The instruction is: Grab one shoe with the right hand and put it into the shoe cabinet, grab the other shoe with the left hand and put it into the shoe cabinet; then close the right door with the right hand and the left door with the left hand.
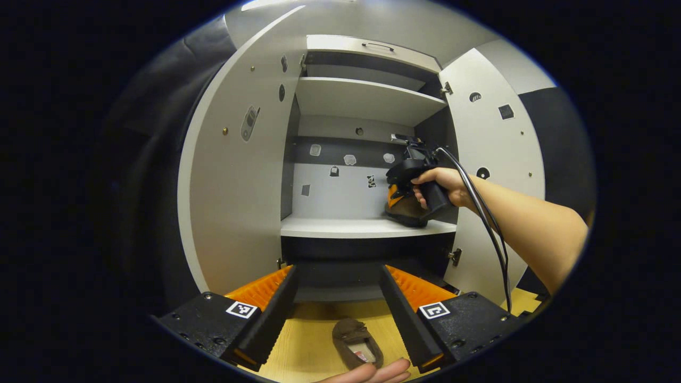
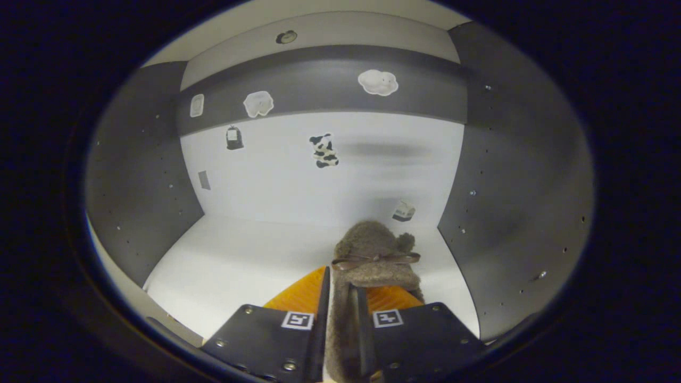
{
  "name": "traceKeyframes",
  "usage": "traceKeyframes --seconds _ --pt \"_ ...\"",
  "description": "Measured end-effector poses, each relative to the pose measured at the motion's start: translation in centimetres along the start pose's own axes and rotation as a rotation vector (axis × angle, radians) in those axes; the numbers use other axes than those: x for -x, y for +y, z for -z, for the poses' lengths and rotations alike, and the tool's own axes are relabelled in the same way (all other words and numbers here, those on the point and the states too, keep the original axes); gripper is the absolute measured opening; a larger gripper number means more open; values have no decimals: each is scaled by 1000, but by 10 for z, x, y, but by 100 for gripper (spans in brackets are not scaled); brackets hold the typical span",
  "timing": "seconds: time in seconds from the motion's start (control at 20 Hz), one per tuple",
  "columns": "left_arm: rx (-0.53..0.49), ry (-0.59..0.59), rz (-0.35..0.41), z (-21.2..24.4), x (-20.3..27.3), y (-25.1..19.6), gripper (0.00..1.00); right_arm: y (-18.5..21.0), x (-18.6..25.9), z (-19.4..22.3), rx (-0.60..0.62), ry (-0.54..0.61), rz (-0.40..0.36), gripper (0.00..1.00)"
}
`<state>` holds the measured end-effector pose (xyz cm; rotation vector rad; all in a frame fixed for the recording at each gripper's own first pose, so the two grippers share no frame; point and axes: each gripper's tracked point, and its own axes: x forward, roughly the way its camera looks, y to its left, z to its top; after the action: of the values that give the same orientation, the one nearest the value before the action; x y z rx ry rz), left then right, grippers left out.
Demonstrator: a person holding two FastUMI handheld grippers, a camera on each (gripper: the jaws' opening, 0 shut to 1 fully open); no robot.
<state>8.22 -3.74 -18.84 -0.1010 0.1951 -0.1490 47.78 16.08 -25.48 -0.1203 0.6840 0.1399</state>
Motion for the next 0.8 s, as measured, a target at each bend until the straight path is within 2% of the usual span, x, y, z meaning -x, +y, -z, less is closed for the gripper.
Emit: traceKeyframes --seconds 0.05,0.1,0.15,0.2,0.25,0.3,0.4,0.65,0.7,0.8 --pt "7 -4 -3 1 3 1 95 7 6 3 9 10 -15 34" --pt "14 -8 -6 1 6 1 95 8 16 4 26 8 -5 49" --pt "15 -5 -14 2 9 2 95 7 26 2 51 -5 15 55" --pt "14 -2 -20 4 13 2 95 9 38 -1 75 -29 19 71" --pt "10 0 -23 5 18 3 95 13 52 -7 93 -63 12 76" --pt "10 -7 -27 5 21 4 95 17 69 -10 101 -94 3 87" --pt "22 -9 -29 9 25 5 95 20 107 -12 109 -150 -4 99" --pt "18 55 -30 32 21 8 95 6 202 11 121 -297 41 98" --pt "16 72 -23 38 19 6 99 2 219 18 124 -316 48 98" --pt "27 102 -28 51 13 9 95 -12 247 31 149 -360 95 98"
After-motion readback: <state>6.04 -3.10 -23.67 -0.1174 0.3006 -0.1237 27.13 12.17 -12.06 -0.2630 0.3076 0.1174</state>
